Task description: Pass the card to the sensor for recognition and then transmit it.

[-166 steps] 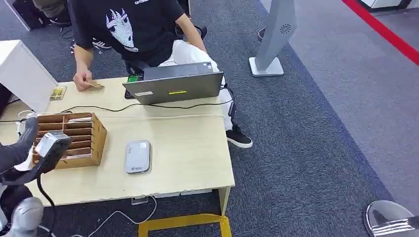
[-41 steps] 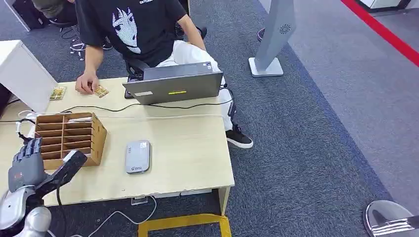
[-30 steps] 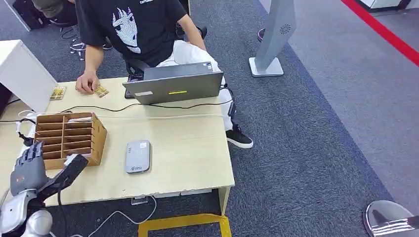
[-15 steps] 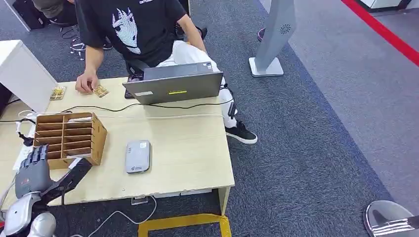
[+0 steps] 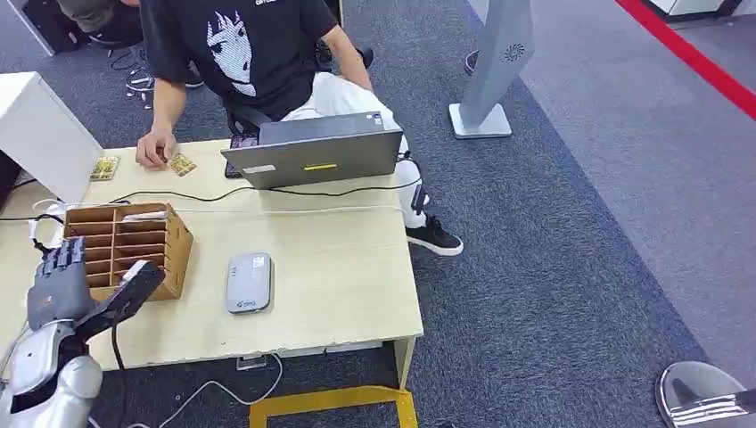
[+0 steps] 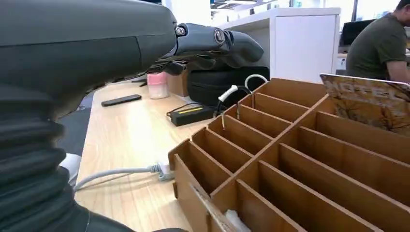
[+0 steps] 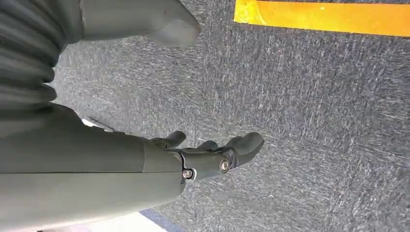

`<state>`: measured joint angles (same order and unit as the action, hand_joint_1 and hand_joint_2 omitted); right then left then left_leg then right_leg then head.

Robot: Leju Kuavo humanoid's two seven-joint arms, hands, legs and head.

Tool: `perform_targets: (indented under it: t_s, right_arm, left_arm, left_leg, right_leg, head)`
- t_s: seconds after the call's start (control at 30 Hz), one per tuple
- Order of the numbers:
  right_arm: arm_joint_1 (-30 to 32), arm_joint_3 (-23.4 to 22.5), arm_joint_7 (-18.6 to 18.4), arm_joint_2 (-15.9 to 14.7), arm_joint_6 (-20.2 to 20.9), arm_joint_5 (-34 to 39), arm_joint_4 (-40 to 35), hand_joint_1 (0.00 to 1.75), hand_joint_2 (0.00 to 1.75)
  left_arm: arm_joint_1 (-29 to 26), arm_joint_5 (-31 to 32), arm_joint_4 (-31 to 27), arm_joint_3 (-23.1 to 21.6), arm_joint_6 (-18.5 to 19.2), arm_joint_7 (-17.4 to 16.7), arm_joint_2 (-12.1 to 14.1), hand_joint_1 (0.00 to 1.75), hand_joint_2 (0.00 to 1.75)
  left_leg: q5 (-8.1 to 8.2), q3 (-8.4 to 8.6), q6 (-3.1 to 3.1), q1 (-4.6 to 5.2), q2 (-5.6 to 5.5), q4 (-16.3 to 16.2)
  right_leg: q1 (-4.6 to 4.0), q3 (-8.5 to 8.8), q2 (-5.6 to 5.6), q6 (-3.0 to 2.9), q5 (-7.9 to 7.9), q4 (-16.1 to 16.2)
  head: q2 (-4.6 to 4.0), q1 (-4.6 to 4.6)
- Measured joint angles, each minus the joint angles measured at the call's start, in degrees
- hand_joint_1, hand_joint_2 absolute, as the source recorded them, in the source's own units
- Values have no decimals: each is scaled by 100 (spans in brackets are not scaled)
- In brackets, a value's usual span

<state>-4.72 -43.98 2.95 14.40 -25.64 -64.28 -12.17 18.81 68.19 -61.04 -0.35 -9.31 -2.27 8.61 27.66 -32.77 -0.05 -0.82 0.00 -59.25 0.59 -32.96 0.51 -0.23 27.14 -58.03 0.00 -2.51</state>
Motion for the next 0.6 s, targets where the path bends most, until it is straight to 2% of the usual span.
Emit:
perform_targets:
  t_s: [0.6]
  right_arm:
    - [-48, -28, -33, 15, -120, 57, 0, 0, 175]
  left_arm:
    - [289, -208, 611, -76, -159, 94, -234, 0, 175]
  left_leg:
    - [0, 0, 0, 0, 0, 0]
  right_leg:
    - [0, -1, 0, 0, 0, 0]
  head:
    - [0, 0]
